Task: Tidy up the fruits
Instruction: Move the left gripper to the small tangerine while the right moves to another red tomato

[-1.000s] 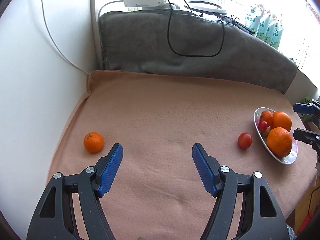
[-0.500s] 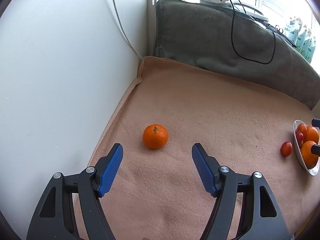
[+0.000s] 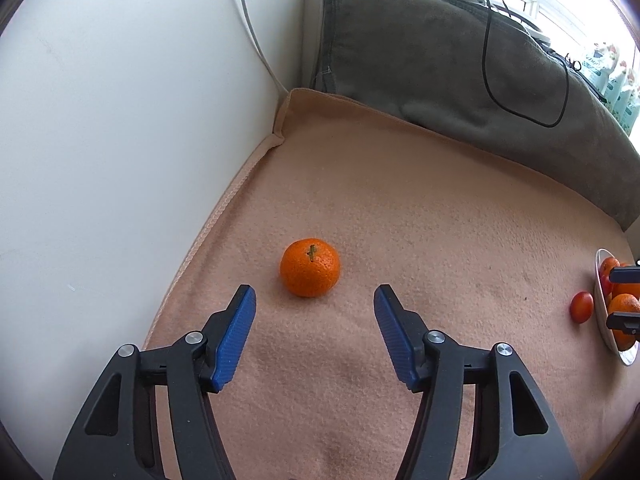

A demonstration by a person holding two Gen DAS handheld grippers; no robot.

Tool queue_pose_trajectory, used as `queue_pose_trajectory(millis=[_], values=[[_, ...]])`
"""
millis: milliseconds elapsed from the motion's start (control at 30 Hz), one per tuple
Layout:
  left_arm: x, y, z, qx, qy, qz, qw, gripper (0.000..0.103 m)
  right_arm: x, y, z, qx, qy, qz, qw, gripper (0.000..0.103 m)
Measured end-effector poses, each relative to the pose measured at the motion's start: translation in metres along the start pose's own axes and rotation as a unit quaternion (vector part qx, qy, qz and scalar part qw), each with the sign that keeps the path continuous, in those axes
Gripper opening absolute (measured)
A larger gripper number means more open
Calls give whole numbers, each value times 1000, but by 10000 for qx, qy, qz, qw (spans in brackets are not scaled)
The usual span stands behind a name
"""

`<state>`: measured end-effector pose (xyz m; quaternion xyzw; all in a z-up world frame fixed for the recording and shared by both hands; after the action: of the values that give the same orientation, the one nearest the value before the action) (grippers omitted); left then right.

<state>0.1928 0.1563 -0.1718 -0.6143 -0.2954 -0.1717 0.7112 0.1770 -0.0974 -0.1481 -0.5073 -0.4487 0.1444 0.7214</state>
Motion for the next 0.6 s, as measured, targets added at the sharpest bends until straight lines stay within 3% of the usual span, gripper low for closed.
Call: queue_pose_trajectory(millis=[133, 600], values=[[0, 4, -2, -39, 29, 5, 10000, 60, 2, 8, 0, 127, 1, 152, 9998, 55], [-2, 17, -2, -55, -27, 66, 10000, 59, 6, 33, -1, 153, -103, 559, 9983, 51]])
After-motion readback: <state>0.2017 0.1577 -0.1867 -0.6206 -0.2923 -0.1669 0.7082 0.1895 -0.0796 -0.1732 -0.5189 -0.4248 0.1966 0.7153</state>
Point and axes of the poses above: each gripper's, at about its wrist camera, not at the fingertips, and y roughly the way its jaws point, z to its left, x to its top, the point moved 9 cm from there along y, roughly the way its jaws point, and after that the axes turned 10 degrees about x, right-handed, at the moved point
